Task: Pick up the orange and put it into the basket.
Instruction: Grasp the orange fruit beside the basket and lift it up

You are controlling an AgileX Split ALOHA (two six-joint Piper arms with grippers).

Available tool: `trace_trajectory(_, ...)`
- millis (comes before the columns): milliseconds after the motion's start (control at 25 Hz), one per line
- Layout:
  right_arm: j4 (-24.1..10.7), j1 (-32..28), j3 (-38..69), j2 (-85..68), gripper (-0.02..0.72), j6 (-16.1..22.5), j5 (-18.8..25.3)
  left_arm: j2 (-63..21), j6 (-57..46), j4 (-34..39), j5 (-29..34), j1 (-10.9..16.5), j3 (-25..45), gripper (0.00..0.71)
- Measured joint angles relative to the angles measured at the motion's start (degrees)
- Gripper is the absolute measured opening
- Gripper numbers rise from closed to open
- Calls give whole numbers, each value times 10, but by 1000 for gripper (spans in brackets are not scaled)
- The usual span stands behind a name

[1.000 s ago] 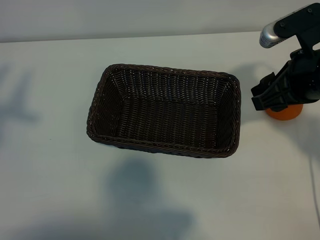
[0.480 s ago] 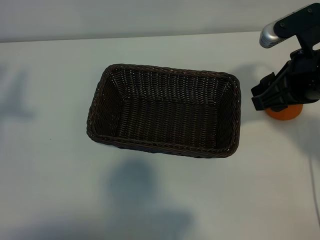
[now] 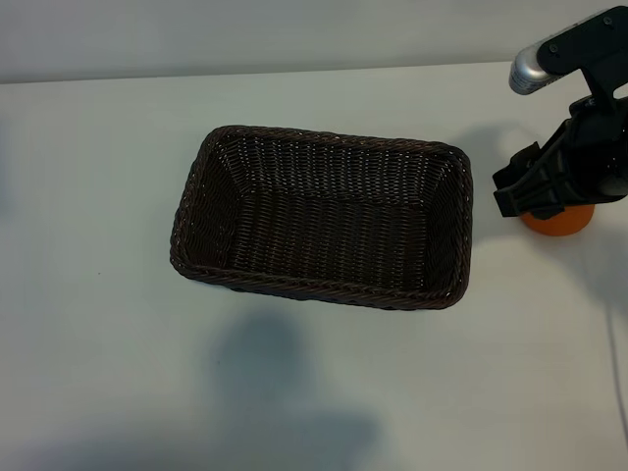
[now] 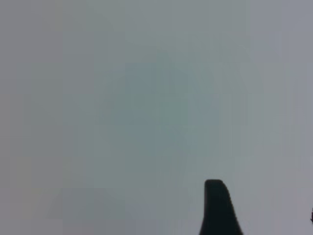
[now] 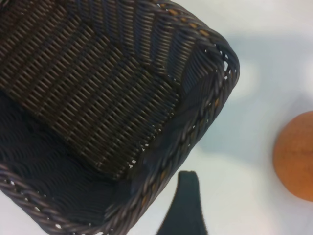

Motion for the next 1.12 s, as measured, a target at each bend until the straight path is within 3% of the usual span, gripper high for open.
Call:
trace_trajectory(200,0,0,0,0,594,0,0,0,95,-94,39,0,0,480)
trace_trajectory(520,0,0,0,0,594,0,1,-3,558,-179,115,0,0,480)
trace_trajectory(640,0,0,0,0,594,0,1,-12,706,-268,193,-5,0,480)
trace_trajectory(800,0,0,0,0,594,0,1,-37,857,-380,340,-32,1,480)
trace_trajectory(960,0,0,0,0,594,0,1,-81,968,-416,528,-45,1,480)
trace_trajectory(1120,0,0,0,0,594,0,-1,-121,992,-430,618,-45,1,480)
